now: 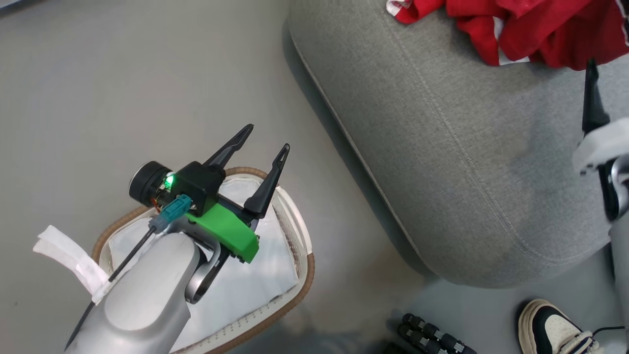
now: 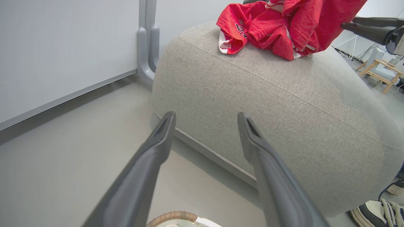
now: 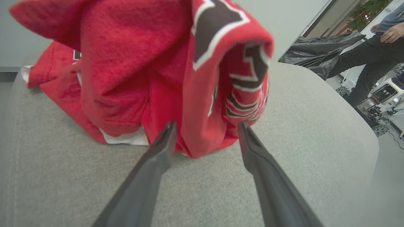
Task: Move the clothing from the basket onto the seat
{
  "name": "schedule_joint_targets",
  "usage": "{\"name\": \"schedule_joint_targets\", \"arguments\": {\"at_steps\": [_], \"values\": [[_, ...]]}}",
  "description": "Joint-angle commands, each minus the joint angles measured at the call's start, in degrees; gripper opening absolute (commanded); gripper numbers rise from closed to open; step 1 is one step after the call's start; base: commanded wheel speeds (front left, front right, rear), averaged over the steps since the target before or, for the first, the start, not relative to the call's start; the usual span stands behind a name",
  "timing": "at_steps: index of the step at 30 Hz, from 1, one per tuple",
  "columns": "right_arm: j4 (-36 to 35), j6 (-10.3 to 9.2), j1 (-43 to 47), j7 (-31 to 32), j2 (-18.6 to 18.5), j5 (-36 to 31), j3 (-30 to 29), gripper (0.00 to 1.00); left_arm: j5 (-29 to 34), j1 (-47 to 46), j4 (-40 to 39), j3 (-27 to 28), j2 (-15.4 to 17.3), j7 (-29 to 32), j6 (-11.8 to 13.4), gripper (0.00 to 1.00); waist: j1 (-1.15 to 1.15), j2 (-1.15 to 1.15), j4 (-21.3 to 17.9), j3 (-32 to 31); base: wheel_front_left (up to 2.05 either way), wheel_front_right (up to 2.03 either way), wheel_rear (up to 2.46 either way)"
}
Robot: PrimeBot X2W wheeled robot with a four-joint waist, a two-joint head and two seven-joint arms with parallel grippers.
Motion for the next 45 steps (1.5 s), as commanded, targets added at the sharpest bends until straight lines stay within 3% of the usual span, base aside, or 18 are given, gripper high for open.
{"name": "schedule_joint_targets", "arguments": {"at_steps": [1, 6, 12, 28, 36, 45], "values": [[-0.46, -0.08, 2.57, -0.12, 0.56, 0.28, -0.24, 1.00, -0.43, 1.17, 0.17, 0.64, -0.03, -0.02, -0.18, 1.00, 0.00, 0.00, -1.10, -1.34, 0.00, 0.00, 0.00], [-3.06, -0.08, 9.52, -0.12, 2.05, 0.92, 0.04, 1.00, 0.41, 3.44, -0.41, 4.30, -0.94, -0.02, -0.17, 1.00, 0.00, 0.00, -1.40, -3.56, 0.00, 0.00, 0.00], [-8.30, -0.08, 15.12, -0.12, 5.17, 2.34, 4.36, 1.00, 3.21, 8.14, -1.42, 12.03, -2.94, -0.02, -0.14, 1.00, 0.00, 0.00, 0.64, -7.44, 0.00, 0.00, 0.00], [-16.66, -0.08, 14.56, -0.12, 9.82, 6.53, 17.13, 1.00, 12.11, 18.89, -1.09, 33.10, -9.25, -0.03, -0.16, 1.00, 0.00, 0.00, 12.21, -14.59, 0.00, 0.00, 0.00], [-17.12, -0.08, 17.54, -0.12, 10.98, 7.03, 18.54, 1.00, 15.36, 22.73, 0.67, 41.19, -12.39, -0.02, -0.17, 1.00, 0.00, 0.00, 17.33, -18.38, 0.00, 0.00, 0.00], [-16.28, -0.08, 22.53, -0.12, 11.09, 7.79, 18.05, 1.00, 15.88, 28.45, 0.53, 44.81, -14.18, -0.02, -0.17, 1.00, 0.00, 0.00, 19.49, -22.89, 0.00, 0.00, 0.00]]}}
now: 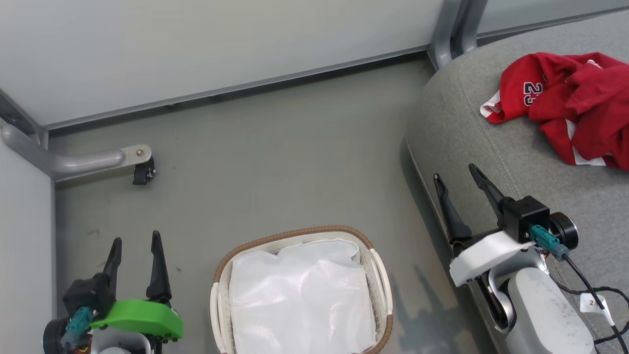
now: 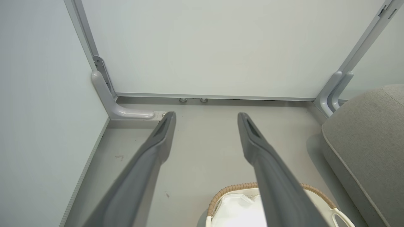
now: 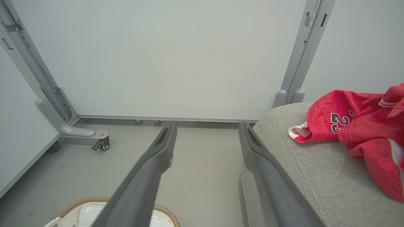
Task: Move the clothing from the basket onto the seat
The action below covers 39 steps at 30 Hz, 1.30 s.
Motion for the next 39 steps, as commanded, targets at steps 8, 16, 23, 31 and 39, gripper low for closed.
{"name": "schedule_joint_targets", "arguments": {"at_steps": [8, 16, 23, 31, 39], "values": [[-0.57, -0.08, 6.18, -0.12, -0.27, 0.38, -0.71, 1.00, 1.08, 5.94, -1.12, 1.34, -0.73, -0.03, -0.17, 1.00, 0.00, 0.00, 2.02, -6.24, 0.00, 0.00, 0.00], [-1.19, -0.08, 10.81, -0.12, 0.43, 1.06, -1.93, 1.00, -1.14, 9.84, -1.97, 0.80, -0.80, -0.02, -0.17, 1.00, 0.00, 0.00, 2.55, -9.48, 0.00, 0.00, 0.00], [-0.85, -0.08, 13.15, -0.12, 0.72, 1.32, -2.45, 1.00, -4.35, 11.54, -2.05, 0.36, -0.80, -0.02, -0.17, 1.00, 0.00, 0.00, 2.91, -10.65, 0.00, 0.00, 0.00], [0.45, 0.00, 13.08, 1.32, 1.19, 5.37, -2.99, 0.00, -8.48, 10.22, -0.57, 0.76, -1.23, 1.32, 0.01, 0.00, 0.00, 0.00, 2.95, -10.66, 0.00, 0.00, 0.00], [-0.40, -0.01, 12.96, 3.56, 1.21, 14.15, -4.18, 0.00, -16.25, 9.16, -1.47, 1.03, -1.18, 3.51, -0.01, 0.00, 0.00, 0.00, 3.10, -10.67, 0.00, 0.00, 0.00]]}}
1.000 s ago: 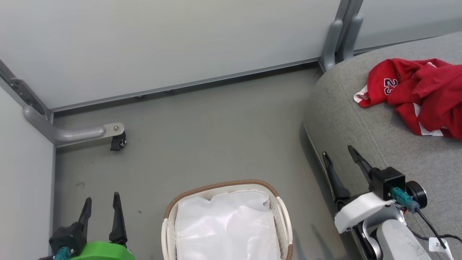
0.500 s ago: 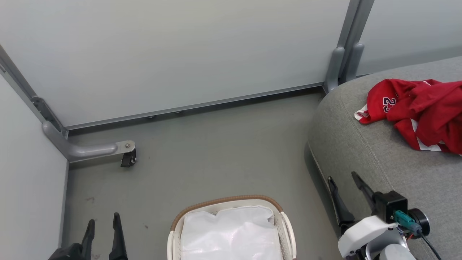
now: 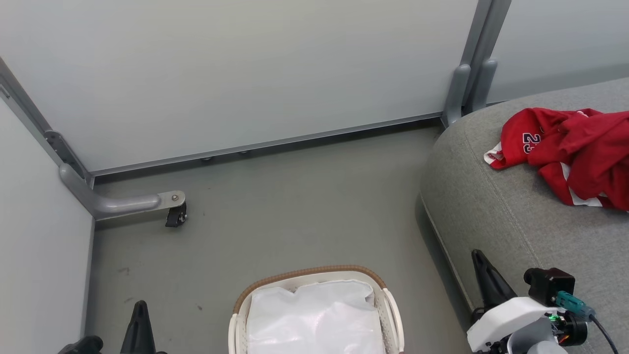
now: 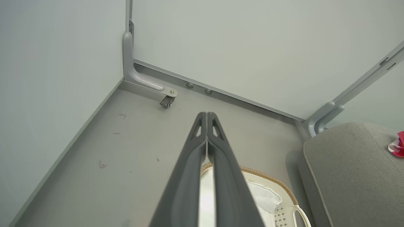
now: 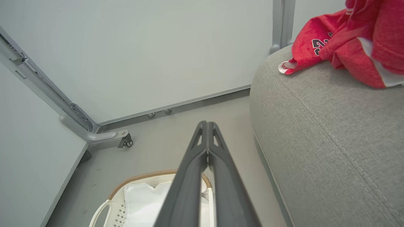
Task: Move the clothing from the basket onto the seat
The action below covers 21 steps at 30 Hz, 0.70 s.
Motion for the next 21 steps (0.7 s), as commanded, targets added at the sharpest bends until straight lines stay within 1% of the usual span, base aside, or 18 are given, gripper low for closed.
{"name": "schedule_joint_targets", "arguments": {"at_steps": [1, 21], "values": [[-1.23, -0.01, -1.05, 0.56, -0.19, 2.85, -0.59, 0.00, -2.41, -1.76, -1.12, 0.30, 0.23, 0.58, -0.02, 0.00, 0.00, 0.00, 0.03, 0.00, 0.00, 0.00, 0.00], [-2.85, -0.02, -1.47, 5.22, -0.16, 21.28, -3.02, 0.00, -18.70, -4.15, -2.75, 0.99, 0.35, 5.28, -0.05, 0.00, 0.00, 0.00, 0.41, -0.05, 0.00, 0.00, 0.00]]}}
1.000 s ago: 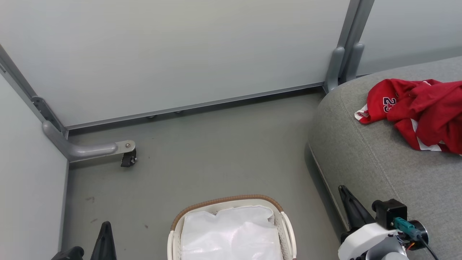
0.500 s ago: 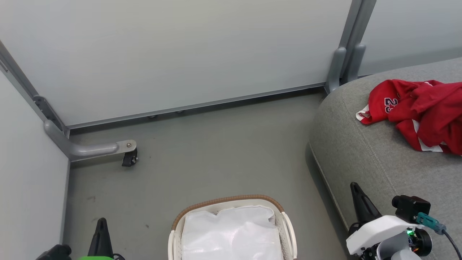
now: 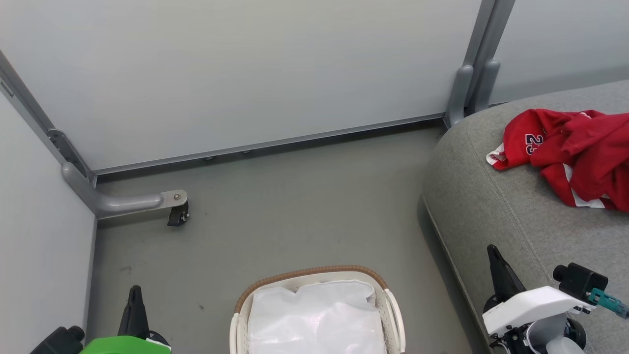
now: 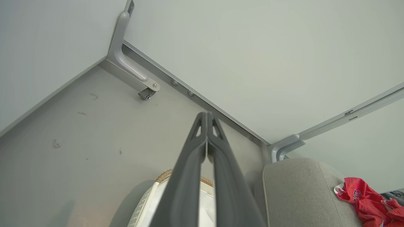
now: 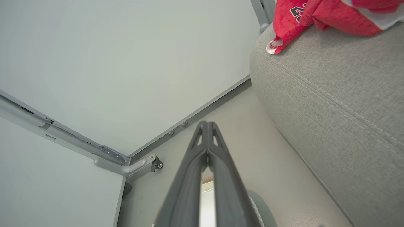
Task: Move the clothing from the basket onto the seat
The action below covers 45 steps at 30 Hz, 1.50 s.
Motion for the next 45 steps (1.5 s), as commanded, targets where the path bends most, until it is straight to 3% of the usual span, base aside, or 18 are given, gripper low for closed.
{"name": "schedule_joint_targets", "arguments": {"at_steps": [1, 45], "values": [[-1.02, -0.02, -1.37, 0.51, -0.23, 2.09, -0.46, 0.00, -1.79, -1.74, -0.87, 0.39, 0.34, 0.53, -0.05, 0.00, 0.00, 0.00, 0.03, 0.00, 0.00, 0.00, 0.00], [-3.49, -0.04, -1.90, 8.04, -0.16, 31.37, -4.47, 0.00, -27.72, -5.55, -3.35, 1.54, 0.55, 8.11, -0.11, 0.00, 0.00, 0.00, 0.86, -0.11, 0.00, 0.00, 0.00]]}}
